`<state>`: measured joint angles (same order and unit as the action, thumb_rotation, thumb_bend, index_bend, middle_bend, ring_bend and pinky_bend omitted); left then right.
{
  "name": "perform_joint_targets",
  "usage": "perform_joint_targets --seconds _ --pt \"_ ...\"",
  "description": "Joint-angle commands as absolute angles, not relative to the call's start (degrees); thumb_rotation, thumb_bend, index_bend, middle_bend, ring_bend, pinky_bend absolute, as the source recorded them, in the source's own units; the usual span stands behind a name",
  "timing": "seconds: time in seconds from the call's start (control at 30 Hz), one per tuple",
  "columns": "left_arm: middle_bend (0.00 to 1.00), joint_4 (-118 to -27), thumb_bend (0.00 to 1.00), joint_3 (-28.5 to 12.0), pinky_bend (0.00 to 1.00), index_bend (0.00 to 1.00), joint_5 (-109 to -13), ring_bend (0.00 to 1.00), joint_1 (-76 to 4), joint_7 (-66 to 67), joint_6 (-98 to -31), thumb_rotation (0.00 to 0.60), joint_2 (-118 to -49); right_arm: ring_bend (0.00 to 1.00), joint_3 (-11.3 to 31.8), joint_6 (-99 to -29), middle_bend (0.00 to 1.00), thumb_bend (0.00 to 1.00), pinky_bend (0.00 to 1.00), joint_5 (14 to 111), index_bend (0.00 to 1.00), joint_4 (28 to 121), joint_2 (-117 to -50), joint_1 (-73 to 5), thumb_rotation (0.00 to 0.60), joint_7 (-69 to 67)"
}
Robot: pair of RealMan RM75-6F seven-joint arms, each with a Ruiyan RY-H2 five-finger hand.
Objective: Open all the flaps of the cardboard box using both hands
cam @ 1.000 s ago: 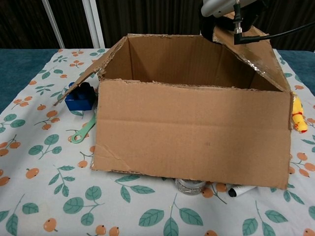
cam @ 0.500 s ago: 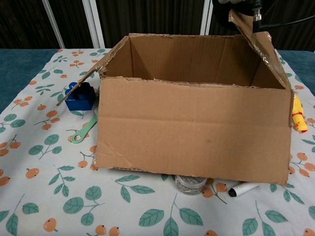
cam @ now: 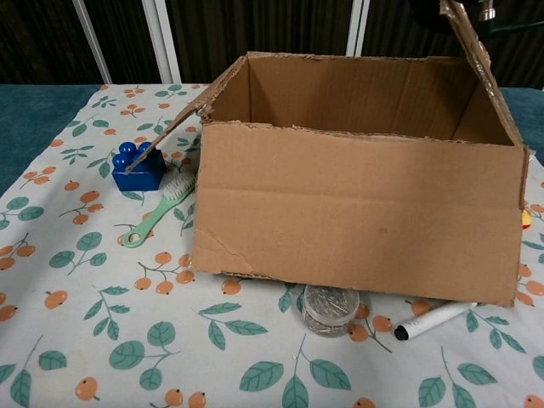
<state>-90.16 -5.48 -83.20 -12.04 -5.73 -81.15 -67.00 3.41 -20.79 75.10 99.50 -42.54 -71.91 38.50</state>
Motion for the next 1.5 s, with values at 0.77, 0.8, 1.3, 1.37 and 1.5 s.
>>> perform_joint_targets --seconds 0.77,0.8,1.3,1.37,1.5 --pt "0.0 -90.27 0.15 -5.5 0.05 0.0 -83.27 0.0 -12.01 -5.69 -81.0 0.6 -66.84 0.24 4.98 -21.1 0.35 1.0 0.28 79.52 0.47 102.39 -36.15 -69.96 0.6 35.54" --pt "0.0 -90.28 0.15 -5.49 0.05 0.0 -83.3 0.0 -12.01 -5.71 -81.0 0.6 -66.84 0.24 5.11 -21.09 0.35 1.0 0.28 79.77 0.47 102.44 -35.92 -69.86 0.6 35.37" --pt "0.0 -90.4 0.15 -5.33 0.05 0.0 -83.84 0.0 -11.92 -5.6 -81.27 0.6 -66.69 0.24 6.32 -20.75 0.34 1.0 0.28 83.33 0.46 102.8 -32.88 -67.46 0.6 33.93" --pt "0.0 -90.43 0.15 -5.33 0.05 0.0 -83.84 0.0 -11.89 -5.71 -81.29 0.6 -66.69 0.24 6.35 -20.7 0.34 1.0 0.28 83.5 0.46 102.72 -32.4 -66.94 0.6 33.83" --pt "0.0 -90.41 0.15 -5.29 0.05 0.0 -83.94 0.0 -11.91 -5.66 -81.26 0.6 -66.67 0.24 6.36 -20.61 0.34 1.0 0.28 84.04 0.47 102.58 -31.42 -65.88 0.6 34.02"
